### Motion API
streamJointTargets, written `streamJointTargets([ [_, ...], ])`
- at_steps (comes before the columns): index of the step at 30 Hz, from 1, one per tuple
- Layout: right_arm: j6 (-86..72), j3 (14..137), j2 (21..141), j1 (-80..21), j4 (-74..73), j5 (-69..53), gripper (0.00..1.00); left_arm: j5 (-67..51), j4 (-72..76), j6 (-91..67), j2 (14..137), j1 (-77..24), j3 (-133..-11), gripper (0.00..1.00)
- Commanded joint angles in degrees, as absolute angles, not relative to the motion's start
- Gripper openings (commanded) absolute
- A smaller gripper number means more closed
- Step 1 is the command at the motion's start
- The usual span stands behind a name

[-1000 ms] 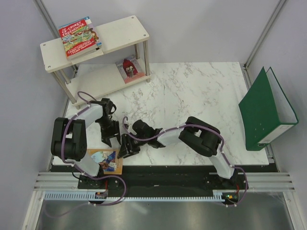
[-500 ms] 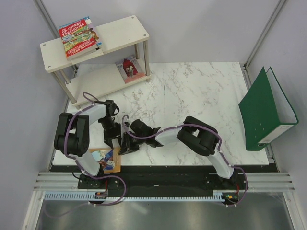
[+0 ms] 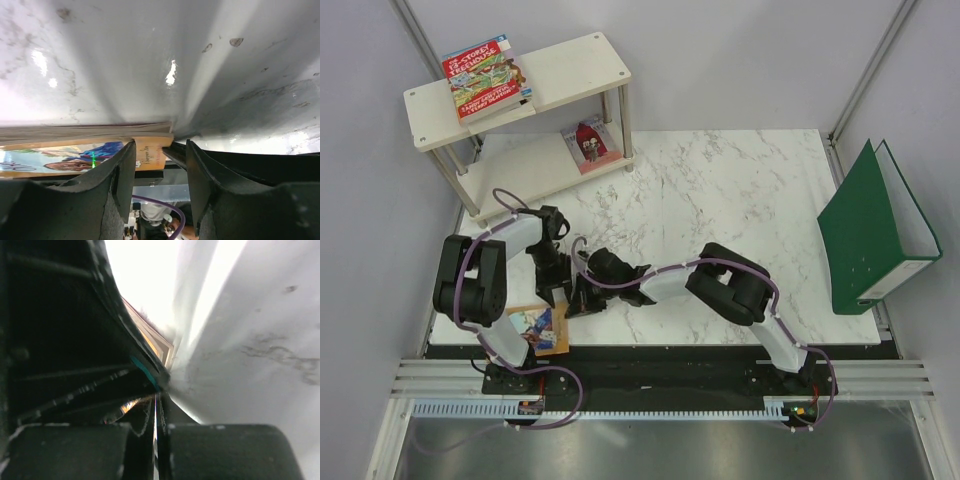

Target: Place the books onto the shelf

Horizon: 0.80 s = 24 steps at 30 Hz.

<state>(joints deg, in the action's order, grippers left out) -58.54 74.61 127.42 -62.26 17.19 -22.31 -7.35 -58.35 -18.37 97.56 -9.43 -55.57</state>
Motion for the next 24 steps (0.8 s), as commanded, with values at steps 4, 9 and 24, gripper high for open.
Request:
streamJointTargets([
  [4,-54.85,69.44,121.65,-59.16,14.24,-13.28,0.0,-0.35,-59.68,-18.72,91.86,-9.14,-59.5,0.5],
  [9,-52.57,67.15,118.57,-56.87,12.57,-12.39,0.0,3.07,-60.03,-18.9,89.39,-7.56,-60.82,0.49],
  [24,-47.37,53.09,98.9,-47.82,0.18,-3.19,0.0,-5.88,-58.18,-18.63,92.1,-7.64,-61.52,0.07],
])
